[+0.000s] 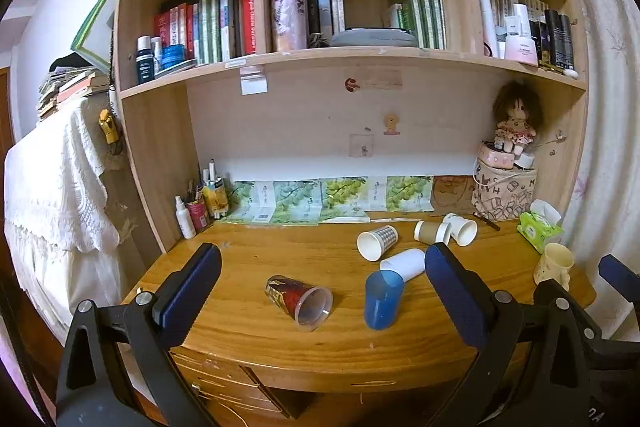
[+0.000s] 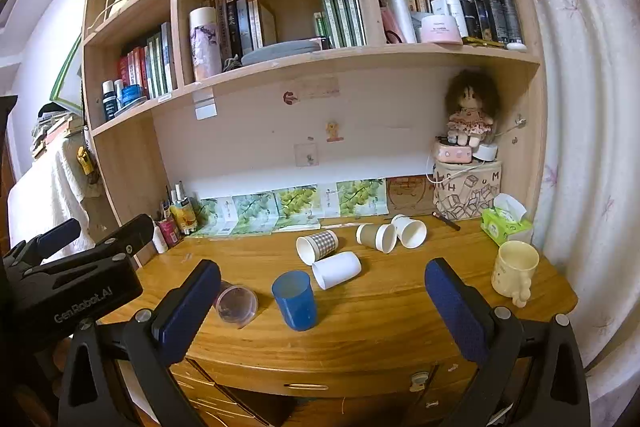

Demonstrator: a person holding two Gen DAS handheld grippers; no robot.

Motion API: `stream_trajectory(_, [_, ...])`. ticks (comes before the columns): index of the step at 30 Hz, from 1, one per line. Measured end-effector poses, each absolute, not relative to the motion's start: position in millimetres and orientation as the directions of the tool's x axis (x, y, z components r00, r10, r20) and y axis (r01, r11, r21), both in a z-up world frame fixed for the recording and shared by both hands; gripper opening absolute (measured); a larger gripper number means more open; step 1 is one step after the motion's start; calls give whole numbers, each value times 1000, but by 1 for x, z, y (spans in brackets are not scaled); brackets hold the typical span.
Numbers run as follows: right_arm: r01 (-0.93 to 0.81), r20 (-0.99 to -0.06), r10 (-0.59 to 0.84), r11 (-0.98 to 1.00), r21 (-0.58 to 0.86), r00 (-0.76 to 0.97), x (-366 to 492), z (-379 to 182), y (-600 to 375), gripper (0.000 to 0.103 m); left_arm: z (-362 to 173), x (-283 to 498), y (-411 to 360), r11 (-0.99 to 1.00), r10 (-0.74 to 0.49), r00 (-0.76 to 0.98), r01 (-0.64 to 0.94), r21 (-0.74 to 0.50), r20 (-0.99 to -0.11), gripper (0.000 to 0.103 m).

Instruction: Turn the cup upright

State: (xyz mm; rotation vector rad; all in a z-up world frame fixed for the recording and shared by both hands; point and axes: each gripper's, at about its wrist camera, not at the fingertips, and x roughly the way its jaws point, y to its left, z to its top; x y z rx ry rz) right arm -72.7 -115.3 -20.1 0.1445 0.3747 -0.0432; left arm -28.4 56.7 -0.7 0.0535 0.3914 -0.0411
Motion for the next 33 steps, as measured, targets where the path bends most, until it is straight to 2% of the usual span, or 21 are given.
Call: stream_trajectory(33, [65,-397,1,986,151,918,-60,-28,-128,102,-9,-18,41,997,-24,909,51,55,-416,102])
